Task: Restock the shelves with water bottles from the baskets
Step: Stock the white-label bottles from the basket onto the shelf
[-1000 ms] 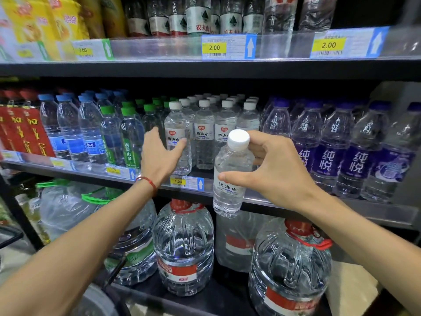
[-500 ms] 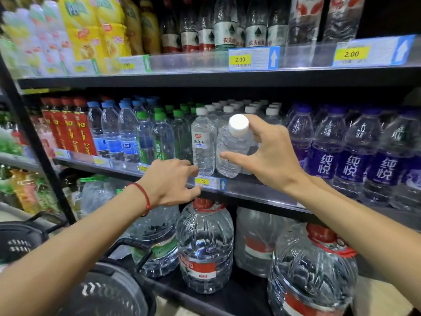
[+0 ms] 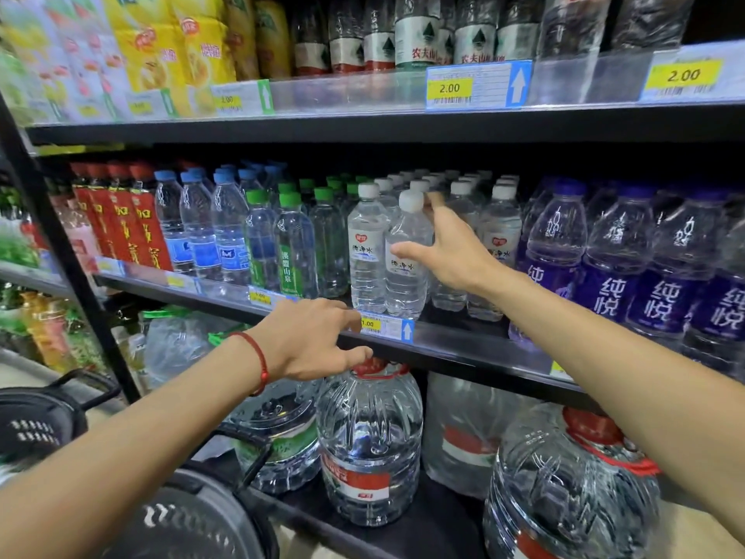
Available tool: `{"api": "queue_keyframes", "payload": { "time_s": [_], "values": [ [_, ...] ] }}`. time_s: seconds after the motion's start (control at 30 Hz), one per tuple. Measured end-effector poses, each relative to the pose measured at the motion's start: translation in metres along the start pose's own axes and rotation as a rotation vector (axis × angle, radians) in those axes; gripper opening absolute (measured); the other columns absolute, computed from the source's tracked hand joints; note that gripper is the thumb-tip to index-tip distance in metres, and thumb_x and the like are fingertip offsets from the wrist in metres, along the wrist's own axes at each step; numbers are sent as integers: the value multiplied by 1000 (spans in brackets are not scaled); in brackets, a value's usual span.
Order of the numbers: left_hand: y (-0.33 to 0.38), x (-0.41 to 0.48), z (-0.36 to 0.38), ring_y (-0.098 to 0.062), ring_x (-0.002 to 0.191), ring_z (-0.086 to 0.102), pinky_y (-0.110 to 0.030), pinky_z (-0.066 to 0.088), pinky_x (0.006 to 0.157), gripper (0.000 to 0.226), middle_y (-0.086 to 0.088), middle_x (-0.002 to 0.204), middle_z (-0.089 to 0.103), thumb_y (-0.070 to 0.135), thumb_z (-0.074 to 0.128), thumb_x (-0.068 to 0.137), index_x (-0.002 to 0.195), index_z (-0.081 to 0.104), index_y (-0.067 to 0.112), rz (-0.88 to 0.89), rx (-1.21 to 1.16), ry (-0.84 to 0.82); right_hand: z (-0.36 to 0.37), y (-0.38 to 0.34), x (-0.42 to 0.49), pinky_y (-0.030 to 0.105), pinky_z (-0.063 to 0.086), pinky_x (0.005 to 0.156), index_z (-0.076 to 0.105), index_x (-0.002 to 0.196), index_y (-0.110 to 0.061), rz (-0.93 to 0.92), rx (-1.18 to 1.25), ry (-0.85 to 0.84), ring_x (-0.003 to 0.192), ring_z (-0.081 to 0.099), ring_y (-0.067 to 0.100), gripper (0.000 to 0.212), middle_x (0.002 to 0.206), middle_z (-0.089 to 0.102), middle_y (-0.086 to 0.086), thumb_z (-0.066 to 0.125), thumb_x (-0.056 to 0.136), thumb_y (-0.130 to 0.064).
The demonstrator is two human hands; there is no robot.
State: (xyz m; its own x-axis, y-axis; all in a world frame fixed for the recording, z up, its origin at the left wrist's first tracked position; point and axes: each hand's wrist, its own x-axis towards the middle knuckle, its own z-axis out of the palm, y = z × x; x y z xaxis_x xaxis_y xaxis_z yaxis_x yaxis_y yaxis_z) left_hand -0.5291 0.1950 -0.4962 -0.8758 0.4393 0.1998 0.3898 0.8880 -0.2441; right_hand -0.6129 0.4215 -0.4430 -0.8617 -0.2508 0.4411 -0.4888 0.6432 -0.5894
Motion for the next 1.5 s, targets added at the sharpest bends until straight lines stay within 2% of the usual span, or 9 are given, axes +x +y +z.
{"api": "queue_keyframes", "payload": {
  "time_s": [0.1, 0.17, 0.3, 0.53, 0.63, 0.73, 0.9, 1.17, 1.5],
  "values": [
    [-3, 4, 4, -20, 108, 62, -35, 37, 70, 53, 8, 120, 63, 72, 38, 94, 124, 58, 33, -16, -34, -16, 2, -3, 8, 30, 32, 58, 40, 81, -21, 72, -35, -12, 66, 41, 12, 47, 78, 43, -4, 74, 93, -51],
    [-4, 6, 5, -19, 109, 62, -34, 39, 72, 55, 8, 123, 64, 73, 39, 94, 125, 59, 33, -16, -41, -23, 3, -4, 12, 32, 39, 61, 55, 96, -14, 104, -26, 2, 66, 51, 15, 38, 78, 53, 0, 73, 95, -48],
    [-3, 6, 3, -18, 109, 62, -36, 51, 82, 55, 9, 125, 65, 74, 41, 93, 122, 60, 32, -24, -77, -40, 6, -6, 8, 18, 38, 82, 41, 155, -8, 103, 49, 67, 125, 56, 20, 73, 151, 54, 11, 74, 97, -38],
    [4, 6, 3, -17, 110, 61, -37, 49, 79, 54, 11, 126, 65, 75, 39, 92, 122, 59, 34, -36, -58, -58, 10, -8, -11, 38, 47, 95, 58, 136, -7, 108, 69, 126, 123, 60, 35, 52, 131, 65, 17, 72, 98, -40],
    [6, 1, -4, -17, 108, 62, -37, 52, 81, 51, 11, 124, 65, 72, 40, 94, 122, 58, 33, -25, -46, -38, 15, -7, -28, 41, 49, 95, 56, 137, -10, 40, -148, 230, 119, 56, 28, 48, 130, 58, 10, 67, 100, -39],
    [8, -4, -12, -20, 107, 64, -36, 50, 77, 51, 8, 122, 64, 68, 38, 96, 125, 58, 31, -21, 29, -23, 19, -9, -59, 39, 50, 78, 68, 104, -13, -169, -466, 335, 99, 57, 25, 21, 105, 65, 4, 62, 95, -31],
    [20, -24, -16, -24, 110, 63, -38, 48, 82, 56, 6, 122, 63, 69, 29, 93, 123, 57, 31, -25, 96, -20, 29, -17, -111, 41, 45, 81, 67, 104, -16, -189, -708, 22, 101, 58, 28, 34, 103, 64, 4, 58, 89, -46],
    [30, -99, 17, -20, 114, 58, -37, 47, 77, 52, 7, 123, 59, 65, 29, 97, 131, 52, 31, -156, 104, -97, 93, -9, -181, 37, 40, 67, 60, 89, -19, -352, -600, -196, 82, 59, 25, 34, 86, 58, -2, 54, 84, -52],
    [23, -247, 63, -21, 120, 56, -43, 52, 94, 53, 6, 125, 60, 64, 33, 96, 132, 54, 31, -465, 68, -275, 200, -48, -226, 43, 47, 83, 66, 98, -17, -566, -462, -476, 95, 61, 29, 53, 96, 64, 3, 41, 85, -62]
  ]
}}
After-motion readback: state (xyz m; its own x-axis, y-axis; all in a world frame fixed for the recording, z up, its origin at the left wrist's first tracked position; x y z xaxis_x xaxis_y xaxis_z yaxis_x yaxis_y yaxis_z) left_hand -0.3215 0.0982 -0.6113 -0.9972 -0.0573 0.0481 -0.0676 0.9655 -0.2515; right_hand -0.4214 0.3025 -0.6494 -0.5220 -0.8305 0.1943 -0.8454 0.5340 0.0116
